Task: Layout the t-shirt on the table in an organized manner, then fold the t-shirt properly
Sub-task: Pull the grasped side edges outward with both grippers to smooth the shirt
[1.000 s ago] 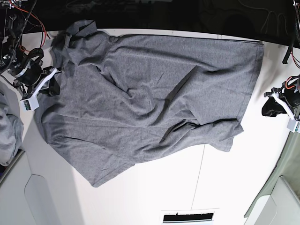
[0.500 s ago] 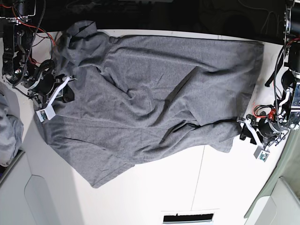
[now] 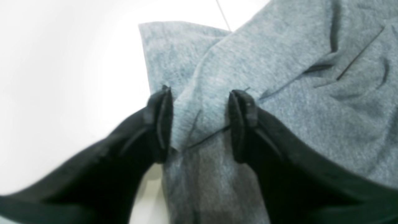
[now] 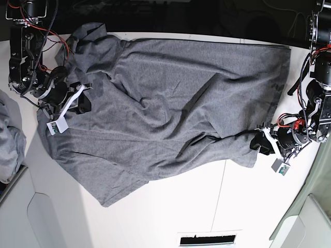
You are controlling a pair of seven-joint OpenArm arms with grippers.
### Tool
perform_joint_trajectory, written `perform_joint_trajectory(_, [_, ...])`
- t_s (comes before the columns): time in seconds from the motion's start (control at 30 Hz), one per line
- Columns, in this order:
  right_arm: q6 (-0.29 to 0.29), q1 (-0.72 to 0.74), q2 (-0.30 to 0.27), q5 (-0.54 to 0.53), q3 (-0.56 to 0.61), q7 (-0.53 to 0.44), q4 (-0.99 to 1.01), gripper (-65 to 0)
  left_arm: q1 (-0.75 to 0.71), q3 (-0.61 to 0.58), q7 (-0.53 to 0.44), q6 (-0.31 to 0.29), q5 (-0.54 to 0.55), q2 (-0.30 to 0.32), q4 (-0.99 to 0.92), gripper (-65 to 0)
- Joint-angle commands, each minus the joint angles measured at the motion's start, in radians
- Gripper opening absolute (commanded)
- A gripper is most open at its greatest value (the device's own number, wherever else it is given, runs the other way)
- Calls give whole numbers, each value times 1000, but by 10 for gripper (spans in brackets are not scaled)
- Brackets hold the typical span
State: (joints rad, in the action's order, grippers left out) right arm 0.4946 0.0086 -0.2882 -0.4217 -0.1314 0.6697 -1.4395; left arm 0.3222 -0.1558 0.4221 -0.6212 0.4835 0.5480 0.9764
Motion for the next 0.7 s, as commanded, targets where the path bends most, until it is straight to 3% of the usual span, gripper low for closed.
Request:
perform_joint_trajectory(0.0, [7, 13, -13, -13, -5, -18, -16, -560, 26, 7, -14, 0, -1, 17, 14, -391])
perform_joint_trajectory(0.27, [7, 12, -13, -12, -5, -18, -16, -560, 24, -25, -33, 0, -89, 17, 8, -458])
perform_joint_trajectory(0.3, [7, 13, -13, -12, -5, -18, -16, -560, 24, -39, -50, 0, -108, 17, 5, -484])
perform_joint_trajectory(0.4, [7, 13, -13, -12, -5, -18, -16, -560, 24, -88, -91, 21, -136, 17, 5, -650])
perform_joint_trajectory(0.57, [7, 13, -13, -12, -5, -18, -16, -560, 45, -108, -169, 85, -159, 18, 6, -650])
perform_joint_trajectory(0.67, [7, 10, -14, -11, -6, -17, -16, -560, 109, -108, -168, 86, -156, 17, 6, -650])
